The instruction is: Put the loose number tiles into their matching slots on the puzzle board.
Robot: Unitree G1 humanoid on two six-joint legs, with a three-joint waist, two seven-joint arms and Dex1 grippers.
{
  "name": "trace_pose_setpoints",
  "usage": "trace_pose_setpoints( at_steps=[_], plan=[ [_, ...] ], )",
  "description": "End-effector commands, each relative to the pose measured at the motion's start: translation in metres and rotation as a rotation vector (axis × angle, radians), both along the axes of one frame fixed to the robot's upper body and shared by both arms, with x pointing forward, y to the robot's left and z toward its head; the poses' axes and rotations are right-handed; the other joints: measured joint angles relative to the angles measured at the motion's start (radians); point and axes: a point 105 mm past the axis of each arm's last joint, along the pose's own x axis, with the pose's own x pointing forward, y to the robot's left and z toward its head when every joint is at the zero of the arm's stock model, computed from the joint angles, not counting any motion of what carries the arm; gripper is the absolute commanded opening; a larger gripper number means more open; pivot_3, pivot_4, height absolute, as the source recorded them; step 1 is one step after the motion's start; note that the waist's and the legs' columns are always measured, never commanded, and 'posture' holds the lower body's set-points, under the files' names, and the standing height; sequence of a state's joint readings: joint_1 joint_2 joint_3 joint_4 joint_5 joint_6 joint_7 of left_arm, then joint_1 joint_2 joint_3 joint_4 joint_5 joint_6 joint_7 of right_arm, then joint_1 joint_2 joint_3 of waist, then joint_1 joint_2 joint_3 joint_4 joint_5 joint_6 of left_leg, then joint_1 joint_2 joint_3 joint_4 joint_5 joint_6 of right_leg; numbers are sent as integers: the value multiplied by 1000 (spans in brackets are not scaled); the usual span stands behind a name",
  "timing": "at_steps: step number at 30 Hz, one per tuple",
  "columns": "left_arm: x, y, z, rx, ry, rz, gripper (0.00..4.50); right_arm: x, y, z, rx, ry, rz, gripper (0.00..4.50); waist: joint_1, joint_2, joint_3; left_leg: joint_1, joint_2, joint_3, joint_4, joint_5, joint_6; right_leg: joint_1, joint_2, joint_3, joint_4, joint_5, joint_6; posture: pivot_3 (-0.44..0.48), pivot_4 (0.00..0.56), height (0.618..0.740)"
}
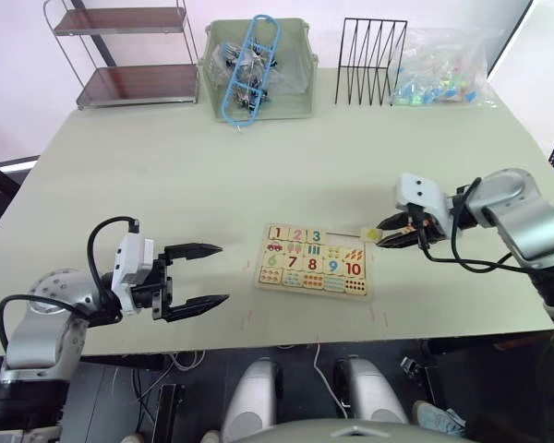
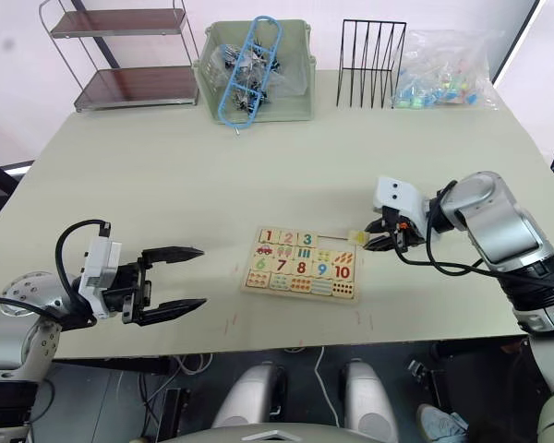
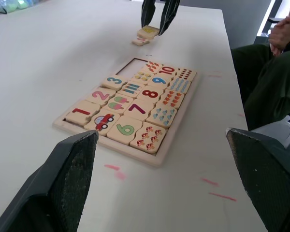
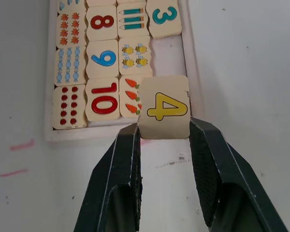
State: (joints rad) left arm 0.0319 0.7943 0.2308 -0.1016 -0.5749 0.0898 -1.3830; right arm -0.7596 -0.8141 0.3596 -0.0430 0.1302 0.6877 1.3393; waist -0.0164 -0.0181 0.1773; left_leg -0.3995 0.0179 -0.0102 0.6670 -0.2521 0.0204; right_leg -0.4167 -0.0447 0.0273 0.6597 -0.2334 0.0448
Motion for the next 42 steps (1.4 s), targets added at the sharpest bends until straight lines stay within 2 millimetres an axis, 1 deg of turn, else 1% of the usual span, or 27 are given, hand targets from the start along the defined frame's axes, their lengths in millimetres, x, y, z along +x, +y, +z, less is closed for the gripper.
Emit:
trace_pose_setpoints(
  at_steps=[1,7,12,23,32,42],
  plan=[
    [-3,1,10,-15,-41,12,4500,3,12,13,-24,-37,21,870,0,0,0,0,0,0,0,0,0,0,0,0,1,0,0,0,150,740],
    [-9,5,6,-14,-31,44,4500,14,25,14,-93,-33,8,870,0,0,0,0,0,-1,0,0,0,-1,0,-1,1,0,0,0,150,740],
    [-12,5,7,-25,-32,60,4500,21,37,11,-131,-33,13,870,0,0,0,0,0,-1,0,0,0,-1,-1,0,0,0,0,0,150,740],
    [-14,6,7,-32,-34,87,4500,29,51,-1,-192,-13,48,870,-2,0,0,0,0,-1,0,0,0,-1,-1,-1,1,0,0,0,150,740],
    [-16,6,6,-37,-34,103,4500,30,53,-10,-234,-1,68,870,-1,1,0,0,0,-1,-1,0,0,-1,-1,-1,1,0,0,0,150,740],
    [-17,6,6,-36,-32,109,4500,31,58,-15,-235,6,75,870,-1,1,0,0,0,-1,-1,0,0,-1,-1,-1,1,0,0,0,150,740]
  ],
)
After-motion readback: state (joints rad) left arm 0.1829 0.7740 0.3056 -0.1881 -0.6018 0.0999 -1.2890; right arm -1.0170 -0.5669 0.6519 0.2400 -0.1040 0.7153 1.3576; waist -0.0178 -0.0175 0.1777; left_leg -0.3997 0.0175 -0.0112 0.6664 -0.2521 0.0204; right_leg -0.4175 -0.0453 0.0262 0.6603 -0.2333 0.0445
